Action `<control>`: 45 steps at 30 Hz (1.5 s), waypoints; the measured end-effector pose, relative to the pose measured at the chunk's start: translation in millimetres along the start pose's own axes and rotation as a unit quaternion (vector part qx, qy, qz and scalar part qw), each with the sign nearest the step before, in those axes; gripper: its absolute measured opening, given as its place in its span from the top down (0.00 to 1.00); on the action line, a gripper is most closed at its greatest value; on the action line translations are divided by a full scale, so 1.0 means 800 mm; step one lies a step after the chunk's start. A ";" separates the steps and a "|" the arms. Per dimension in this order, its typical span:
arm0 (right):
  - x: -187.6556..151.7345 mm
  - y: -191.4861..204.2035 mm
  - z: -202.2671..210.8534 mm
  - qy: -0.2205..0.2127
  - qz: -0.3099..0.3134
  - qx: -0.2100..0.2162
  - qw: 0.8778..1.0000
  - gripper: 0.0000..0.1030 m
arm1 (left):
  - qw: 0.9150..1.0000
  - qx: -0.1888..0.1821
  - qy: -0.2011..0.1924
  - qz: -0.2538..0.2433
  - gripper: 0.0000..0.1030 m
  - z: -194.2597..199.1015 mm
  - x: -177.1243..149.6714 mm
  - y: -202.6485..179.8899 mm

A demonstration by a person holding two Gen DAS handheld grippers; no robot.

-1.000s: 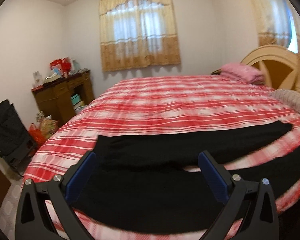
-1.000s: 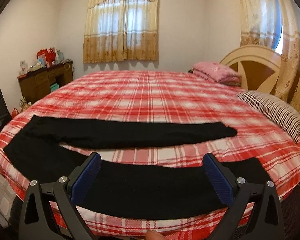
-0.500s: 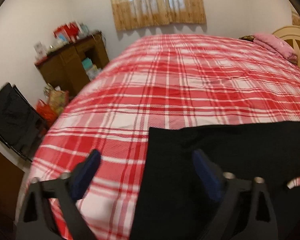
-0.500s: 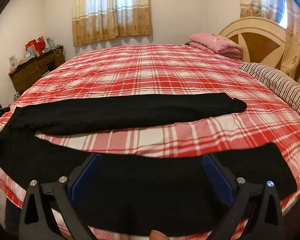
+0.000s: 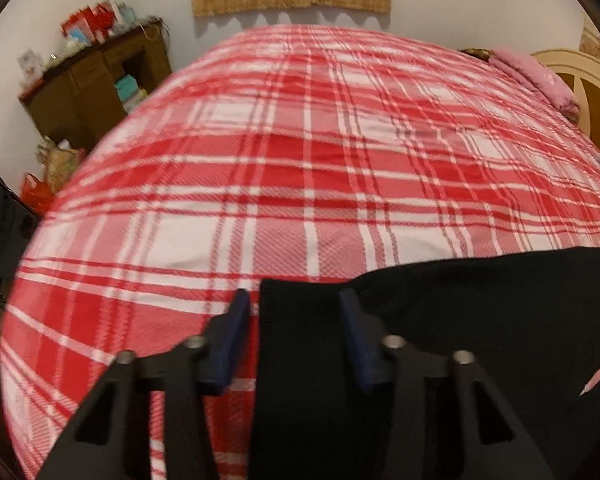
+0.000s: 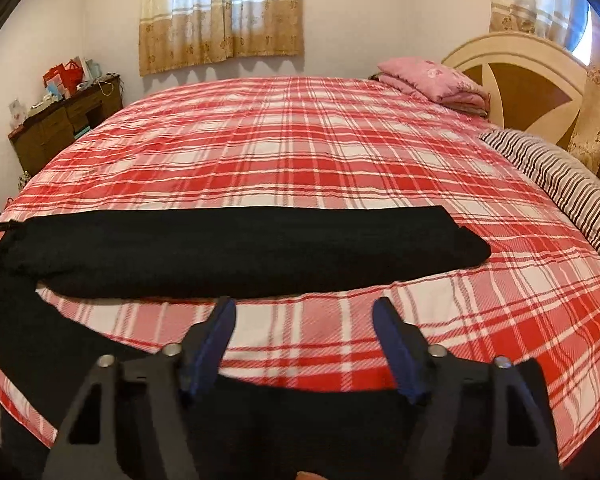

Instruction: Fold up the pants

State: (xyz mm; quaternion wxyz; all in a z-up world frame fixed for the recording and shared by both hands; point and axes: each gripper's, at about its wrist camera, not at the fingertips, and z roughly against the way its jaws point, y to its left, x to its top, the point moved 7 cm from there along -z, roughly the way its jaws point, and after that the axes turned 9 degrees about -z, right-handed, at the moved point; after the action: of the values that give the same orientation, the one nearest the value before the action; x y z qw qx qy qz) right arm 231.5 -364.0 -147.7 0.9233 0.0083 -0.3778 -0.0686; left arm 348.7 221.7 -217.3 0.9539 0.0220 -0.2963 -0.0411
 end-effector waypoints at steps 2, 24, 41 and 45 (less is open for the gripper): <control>0.013 -0.026 -0.013 0.012 -0.014 -0.020 1.000 0.39 | 1.000 -0.002 -0.005 -0.001 0.67 0.001 0.001 0.000; 0.135 -0.197 -0.177 0.084 -0.138 -0.037 0.986 0.52 | 1.000 0.008 -0.007 -0.013 0.77 -0.011 0.008 -0.008; 0.133 -0.193 -0.199 0.089 -0.117 0.003 0.989 0.94 | 0.999 0.004 -0.011 -0.032 0.86 -0.009 0.014 -0.017; 0.146 -0.179 -0.165 0.052 -0.105 0.015 0.993 0.95 | 0.999 -0.001 -0.027 -0.026 0.87 0.003 0.014 -0.015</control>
State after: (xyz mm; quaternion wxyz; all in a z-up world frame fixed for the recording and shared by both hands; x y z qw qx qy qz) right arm 389.4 -526.2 -170.3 0.9292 0.0653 -0.3271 -0.1589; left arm 355.8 208.7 -209.6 0.9443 0.0277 -0.3211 -0.0663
